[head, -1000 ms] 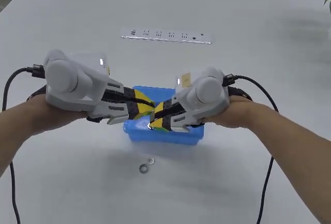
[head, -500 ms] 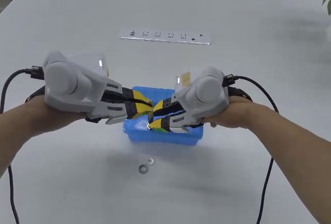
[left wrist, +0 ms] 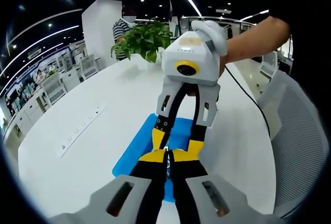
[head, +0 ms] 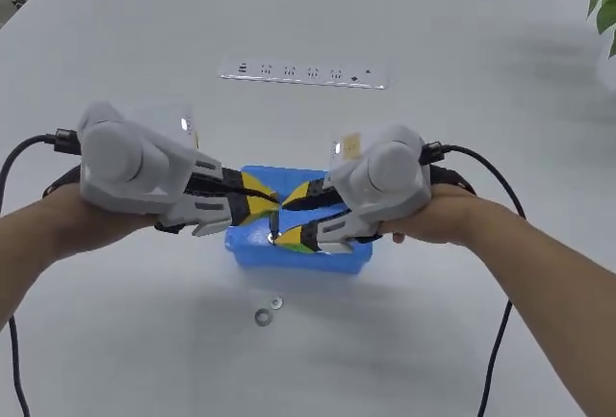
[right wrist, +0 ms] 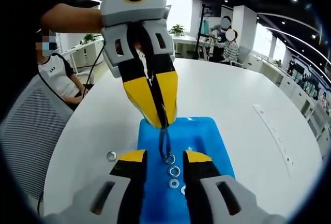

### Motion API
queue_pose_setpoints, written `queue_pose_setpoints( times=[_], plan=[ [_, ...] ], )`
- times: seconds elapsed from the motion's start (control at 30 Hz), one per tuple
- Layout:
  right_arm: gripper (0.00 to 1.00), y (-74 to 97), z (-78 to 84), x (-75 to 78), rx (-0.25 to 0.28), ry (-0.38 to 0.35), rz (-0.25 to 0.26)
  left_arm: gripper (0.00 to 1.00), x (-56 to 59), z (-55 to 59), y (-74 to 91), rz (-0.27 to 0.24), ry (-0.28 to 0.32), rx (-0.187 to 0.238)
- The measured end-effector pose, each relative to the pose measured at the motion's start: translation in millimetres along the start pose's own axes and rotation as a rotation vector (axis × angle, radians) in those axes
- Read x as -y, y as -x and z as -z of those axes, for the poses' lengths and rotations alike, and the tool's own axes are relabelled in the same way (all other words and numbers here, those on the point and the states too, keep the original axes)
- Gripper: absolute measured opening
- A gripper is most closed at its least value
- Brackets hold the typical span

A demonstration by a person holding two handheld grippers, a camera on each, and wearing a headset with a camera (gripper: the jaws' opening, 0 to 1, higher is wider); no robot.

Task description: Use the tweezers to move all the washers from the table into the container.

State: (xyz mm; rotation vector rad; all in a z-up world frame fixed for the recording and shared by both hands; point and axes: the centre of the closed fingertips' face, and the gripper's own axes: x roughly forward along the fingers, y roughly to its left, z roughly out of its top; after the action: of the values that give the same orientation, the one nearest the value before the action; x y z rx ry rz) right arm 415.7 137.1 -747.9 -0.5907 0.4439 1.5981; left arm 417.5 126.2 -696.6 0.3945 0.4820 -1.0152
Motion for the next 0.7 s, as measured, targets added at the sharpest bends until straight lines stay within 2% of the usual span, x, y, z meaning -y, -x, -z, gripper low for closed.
queue_pose_setpoints(
  times=[0.33,0.7],
  plan=[
    [0.37,17.2,2.4,-1.4,-0.007,-0.024,0.047,0.05,-1.5,-5.7,5.7,-0.018,-0.002,0.007],
    [0.50,41.3,3.1,-4.5,-0.010,-0.067,0.118,0.05,0.2,-20.6,16.3,-0.040,-0.005,0.032]
  ],
)
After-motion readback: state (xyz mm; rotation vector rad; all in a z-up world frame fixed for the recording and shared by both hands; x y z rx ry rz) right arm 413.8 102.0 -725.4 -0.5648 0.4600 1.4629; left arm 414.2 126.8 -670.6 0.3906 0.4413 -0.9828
